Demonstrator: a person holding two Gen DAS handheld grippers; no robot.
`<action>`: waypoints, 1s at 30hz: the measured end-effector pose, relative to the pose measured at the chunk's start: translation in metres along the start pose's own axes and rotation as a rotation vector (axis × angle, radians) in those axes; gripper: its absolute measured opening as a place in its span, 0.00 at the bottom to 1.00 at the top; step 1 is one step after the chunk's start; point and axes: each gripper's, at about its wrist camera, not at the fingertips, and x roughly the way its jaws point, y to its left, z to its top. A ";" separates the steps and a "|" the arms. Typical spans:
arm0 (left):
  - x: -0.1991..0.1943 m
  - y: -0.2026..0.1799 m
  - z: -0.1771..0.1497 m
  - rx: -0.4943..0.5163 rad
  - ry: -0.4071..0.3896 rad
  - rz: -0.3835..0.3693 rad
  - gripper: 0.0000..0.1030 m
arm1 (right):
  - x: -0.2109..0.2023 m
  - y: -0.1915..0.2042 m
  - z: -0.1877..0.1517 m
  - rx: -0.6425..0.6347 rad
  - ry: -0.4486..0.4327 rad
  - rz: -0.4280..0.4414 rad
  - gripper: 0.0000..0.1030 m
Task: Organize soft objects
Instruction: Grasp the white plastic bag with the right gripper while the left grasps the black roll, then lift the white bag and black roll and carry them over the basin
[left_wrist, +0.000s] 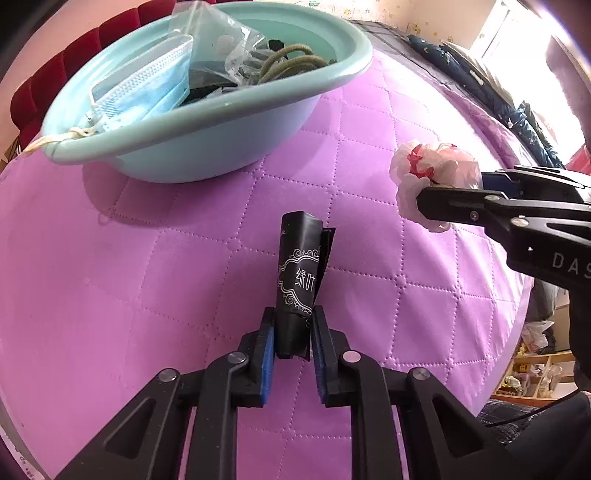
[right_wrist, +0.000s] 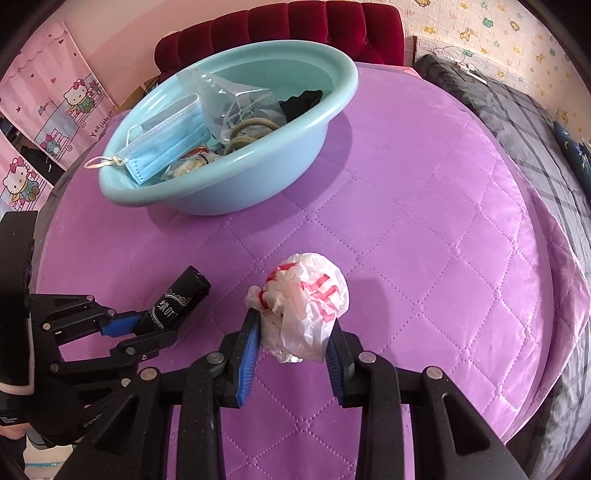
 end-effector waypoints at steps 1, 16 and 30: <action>-0.002 -0.003 -0.001 0.000 -0.003 -0.002 0.18 | -0.002 0.000 -0.001 -0.001 -0.001 0.000 0.34; -0.050 0.013 -0.038 -0.070 -0.052 -0.002 0.18 | -0.029 0.012 -0.010 -0.031 -0.017 -0.019 0.34; -0.095 0.026 -0.057 -0.134 -0.067 0.006 0.18 | -0.054 0.024 -0.017 -0.064 0.017 -0.029 0.34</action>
